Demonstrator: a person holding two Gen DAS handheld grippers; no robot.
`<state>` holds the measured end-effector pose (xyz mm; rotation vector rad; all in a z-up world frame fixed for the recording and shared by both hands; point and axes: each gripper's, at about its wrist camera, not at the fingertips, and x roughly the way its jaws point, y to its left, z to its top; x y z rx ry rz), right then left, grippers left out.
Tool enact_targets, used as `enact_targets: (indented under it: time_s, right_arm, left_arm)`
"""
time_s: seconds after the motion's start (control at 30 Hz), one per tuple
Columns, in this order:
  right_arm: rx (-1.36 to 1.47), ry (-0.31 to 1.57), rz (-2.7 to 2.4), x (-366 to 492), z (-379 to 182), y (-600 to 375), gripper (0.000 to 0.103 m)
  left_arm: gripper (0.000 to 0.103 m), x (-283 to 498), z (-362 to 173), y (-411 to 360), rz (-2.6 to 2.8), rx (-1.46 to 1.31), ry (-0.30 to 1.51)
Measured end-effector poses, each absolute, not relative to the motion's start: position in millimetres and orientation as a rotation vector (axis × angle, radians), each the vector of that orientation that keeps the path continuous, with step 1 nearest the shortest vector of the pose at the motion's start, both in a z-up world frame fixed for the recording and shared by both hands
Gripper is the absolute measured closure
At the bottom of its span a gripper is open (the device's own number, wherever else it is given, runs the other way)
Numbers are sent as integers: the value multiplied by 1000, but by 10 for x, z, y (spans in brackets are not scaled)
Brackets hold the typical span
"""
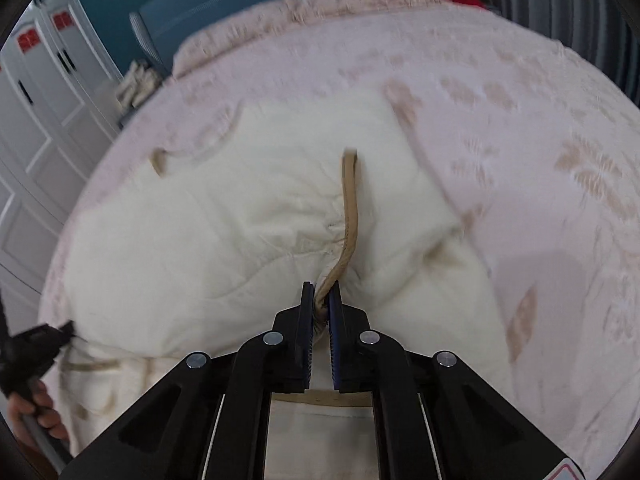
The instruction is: Fold large clothes
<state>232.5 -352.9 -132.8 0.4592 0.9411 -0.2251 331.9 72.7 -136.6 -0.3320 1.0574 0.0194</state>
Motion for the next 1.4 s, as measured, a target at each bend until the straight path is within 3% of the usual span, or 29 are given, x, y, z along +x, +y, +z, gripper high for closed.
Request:
enact_targets:
  time_s: [0.33, 0.43, 0.67, 0.97, 1.1, 1.27, 1.33, 1.4]
  right_arm:
    - [345, 966, -244, 2378, -1517, -3454, 96]
    - [342, 930, -277, 2226, -1198, -3503, 90]
    - [347, 812, -212, 2403, -634, -3381, 86]
    - [264, 983, -156, 3076, -1232, -3011, 88]
    - [258, 981, -151, 3002, -1453, -3039, 97]
    - [246, 965, -144, 2967, -1516, -3030, 97]
    - [237, 986, -141, 2993, -1446, -3027, 96]
    - [256, 982, -137, 2994, -1294, -3044, 84]
  left_arm:
    - [91, 3325, -1427, 479, 61, -140, 1035]
    - [89, 3255, -1167, 491, 60, -108, 1018]
    - [79, 3453, -496, 267, -22, -97, 903]
    - [79, 3956, -1231, -298, -54, -13, 1046]
    - [79, 3941, -1384, -308, -58, 0, 1037]
    - [79, 3936, -1474, -338, -57, 35, 1027]
    - [79, 3919, -1379, -324, -63, 38, 1034]
    - [77, 3923, -1194, -235, -106, -26, 1026]
